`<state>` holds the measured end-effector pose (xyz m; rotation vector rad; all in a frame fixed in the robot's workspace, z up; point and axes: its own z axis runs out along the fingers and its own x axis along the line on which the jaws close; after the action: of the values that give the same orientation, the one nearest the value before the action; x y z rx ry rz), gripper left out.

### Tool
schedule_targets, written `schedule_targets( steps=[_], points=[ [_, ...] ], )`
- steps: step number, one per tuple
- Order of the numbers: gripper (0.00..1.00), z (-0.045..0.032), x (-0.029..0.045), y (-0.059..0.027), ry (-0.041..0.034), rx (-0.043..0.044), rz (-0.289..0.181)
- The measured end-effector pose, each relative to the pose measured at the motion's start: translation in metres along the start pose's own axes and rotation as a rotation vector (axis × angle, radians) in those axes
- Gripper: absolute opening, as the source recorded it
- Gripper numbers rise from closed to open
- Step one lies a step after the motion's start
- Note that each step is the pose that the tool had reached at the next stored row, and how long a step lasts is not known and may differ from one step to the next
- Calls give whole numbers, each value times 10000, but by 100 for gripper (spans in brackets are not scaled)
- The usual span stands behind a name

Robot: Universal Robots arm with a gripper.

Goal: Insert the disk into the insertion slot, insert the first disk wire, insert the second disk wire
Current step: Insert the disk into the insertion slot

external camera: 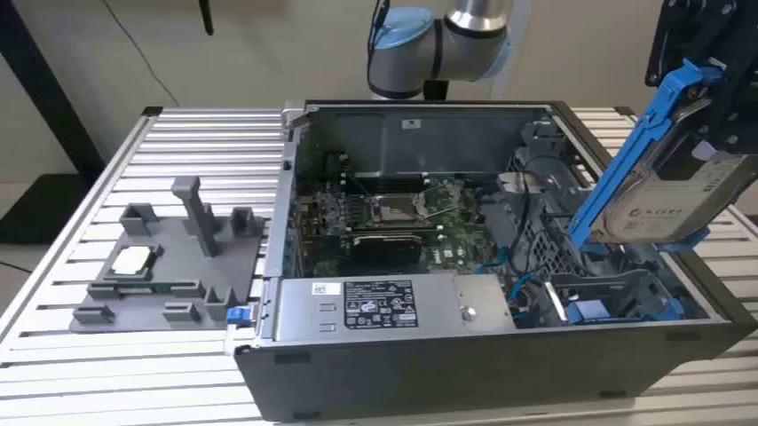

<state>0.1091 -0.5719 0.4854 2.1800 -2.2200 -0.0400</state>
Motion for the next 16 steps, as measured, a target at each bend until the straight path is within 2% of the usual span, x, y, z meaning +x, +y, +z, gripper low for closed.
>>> schedule_targets(
  steps=[9,16],
  points=[
    [33,0,0,-1,-13,0,0],
    [33,-2,10,-57,-23,-28,-1]
  ],
)
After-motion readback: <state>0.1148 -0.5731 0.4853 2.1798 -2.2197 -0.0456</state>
